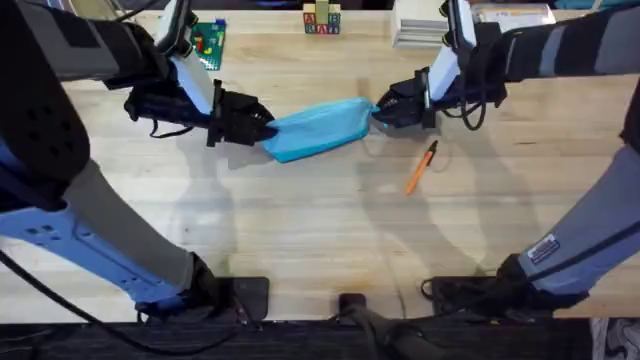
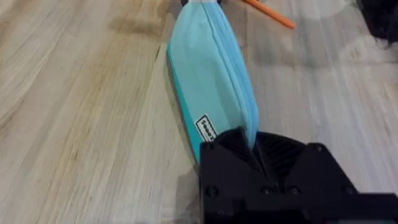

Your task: Unzip the bag, pick up the pens from the table one at a time and place them inside, then zip the bag closed.

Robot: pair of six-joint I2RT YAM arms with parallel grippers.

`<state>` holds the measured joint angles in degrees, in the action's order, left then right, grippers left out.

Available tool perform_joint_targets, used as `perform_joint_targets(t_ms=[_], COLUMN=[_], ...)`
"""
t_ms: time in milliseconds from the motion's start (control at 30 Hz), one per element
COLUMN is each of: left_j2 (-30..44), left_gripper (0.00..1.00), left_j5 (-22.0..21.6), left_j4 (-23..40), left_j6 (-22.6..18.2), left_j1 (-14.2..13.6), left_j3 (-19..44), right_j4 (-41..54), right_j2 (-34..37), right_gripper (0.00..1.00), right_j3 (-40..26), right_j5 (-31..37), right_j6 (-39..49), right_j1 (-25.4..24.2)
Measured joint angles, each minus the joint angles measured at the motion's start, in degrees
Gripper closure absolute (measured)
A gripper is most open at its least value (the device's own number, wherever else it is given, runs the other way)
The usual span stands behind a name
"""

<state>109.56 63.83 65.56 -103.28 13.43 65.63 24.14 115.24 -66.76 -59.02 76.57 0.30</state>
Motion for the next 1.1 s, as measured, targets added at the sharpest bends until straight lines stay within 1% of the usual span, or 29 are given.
perform_joint_targets(t_ms=[567,900,1100], left_j2=[0.00,0.00,0.00], left_gripper=[0.959,0.959,0.959], left_j5=[0.00,0.00,0.00], left_j4=[0.00,-0.02,0.00], left_j6=[0.00,0.00,0.00], left_j1=[0.00,0.00,0.00], left_j3=[0.00,0.00,0.00], right_j4=[-0.14,-0.13,-0.17], right_j2=[-0.27,-7.57,-8.31], right_gripper=[0.971,0.971,0.971], right_j3=[-0.01,-0.02,-0.02], right_j5=[-0.17,-0.13,-0.11], right_j6=[-1.10,-4.42,-5.75], right_j1=[-0.35,-0.51,-0.42])
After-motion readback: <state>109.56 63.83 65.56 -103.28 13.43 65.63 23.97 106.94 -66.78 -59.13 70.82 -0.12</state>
